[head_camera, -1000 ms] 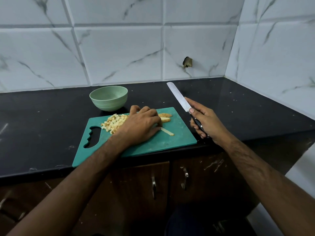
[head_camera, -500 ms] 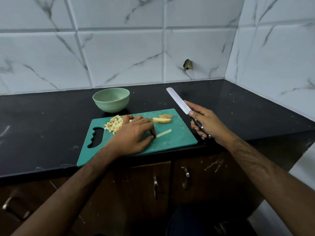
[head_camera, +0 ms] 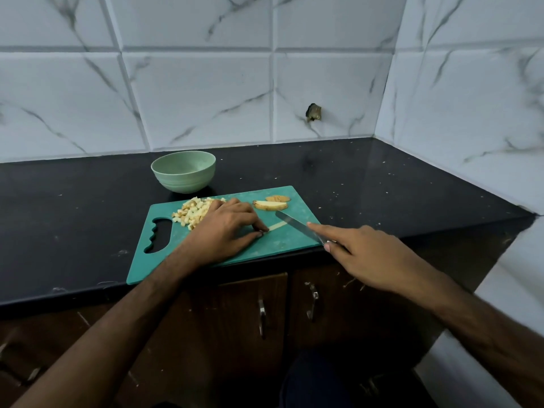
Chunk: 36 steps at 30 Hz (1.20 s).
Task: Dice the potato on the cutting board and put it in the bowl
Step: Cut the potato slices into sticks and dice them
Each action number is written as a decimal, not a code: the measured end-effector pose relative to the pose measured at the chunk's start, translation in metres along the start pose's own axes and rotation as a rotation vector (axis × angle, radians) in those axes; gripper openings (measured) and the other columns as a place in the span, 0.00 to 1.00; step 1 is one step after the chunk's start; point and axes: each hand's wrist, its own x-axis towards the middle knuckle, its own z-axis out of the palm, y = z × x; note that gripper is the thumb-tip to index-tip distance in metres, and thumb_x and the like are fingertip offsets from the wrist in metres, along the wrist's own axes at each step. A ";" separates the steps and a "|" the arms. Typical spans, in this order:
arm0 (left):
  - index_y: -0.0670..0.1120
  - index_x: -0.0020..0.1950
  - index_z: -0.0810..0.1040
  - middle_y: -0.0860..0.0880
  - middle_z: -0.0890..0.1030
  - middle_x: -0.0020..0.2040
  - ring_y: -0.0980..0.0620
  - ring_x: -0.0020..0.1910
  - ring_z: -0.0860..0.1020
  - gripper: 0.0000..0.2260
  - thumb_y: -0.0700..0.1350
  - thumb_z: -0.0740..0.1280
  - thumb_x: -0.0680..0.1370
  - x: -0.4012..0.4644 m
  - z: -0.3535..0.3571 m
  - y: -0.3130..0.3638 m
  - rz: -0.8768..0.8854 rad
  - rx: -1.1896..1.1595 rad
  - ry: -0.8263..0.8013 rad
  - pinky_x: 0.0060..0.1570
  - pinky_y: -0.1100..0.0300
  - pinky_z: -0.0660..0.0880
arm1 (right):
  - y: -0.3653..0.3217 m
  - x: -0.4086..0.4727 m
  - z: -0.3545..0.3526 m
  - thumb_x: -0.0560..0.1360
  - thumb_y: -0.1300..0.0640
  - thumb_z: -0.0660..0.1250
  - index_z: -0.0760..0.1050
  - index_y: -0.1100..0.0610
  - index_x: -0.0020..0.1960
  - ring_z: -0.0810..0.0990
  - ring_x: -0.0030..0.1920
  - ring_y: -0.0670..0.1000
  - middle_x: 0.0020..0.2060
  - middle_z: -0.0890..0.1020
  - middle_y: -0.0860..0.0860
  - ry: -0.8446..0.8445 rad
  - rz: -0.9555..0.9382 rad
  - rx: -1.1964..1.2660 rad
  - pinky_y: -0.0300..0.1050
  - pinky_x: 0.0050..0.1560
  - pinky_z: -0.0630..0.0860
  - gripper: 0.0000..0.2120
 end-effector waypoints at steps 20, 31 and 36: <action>0.58 0.57 0.82 0.61 0.75 0.53 0.61 0.55 0.70 0.13 0.58 0.61 0.79 0.001 -0.001 0.000 -0.040 -0.019 -0.064 0.50 0.55 0.61 | -0.023 -0.005 0.011 0.87 0.45 0.49 0.47 0.34 0.81 0.71 0.32 0.44 0.54 0.81 0.45 0.088 -0.047 -0.208 0.36 0.31 0.67 0.25; 0.58 0.56 0.81 0.63 0.72 0.50 0.59 0.54 0.71 0.08 0.55 0.66 0.80 0.000 -0.001 0.001 -0.047 -0.008 -0.033 0.51 0.55 0.63 | -0.019 0.001 0.004 0.87 0.46 0.48 0.48 0.34 0.81 0.76 0.33 0.46 0.40 0.78 0.44 0.130 -0.015 -0.175 0.37 0.31 0.73 0.24; 0.57 0.56 0.81 0.64 0.72 0.51 0.60 0.55 0.70 0.10 0.56 0.64 0.79 0.001 -0.001 0.001 -0.037 -0.015 -0.035 0.50 0.55 0.62 | -0.019 -0.003 0.007 0.87 0.46 0.49 0.48 0.34 0.81 0.77 0.34 0.45 0.50 0.79 0.42 0.086 -0.028 -0.151 0.34 0.30 0.69 0.24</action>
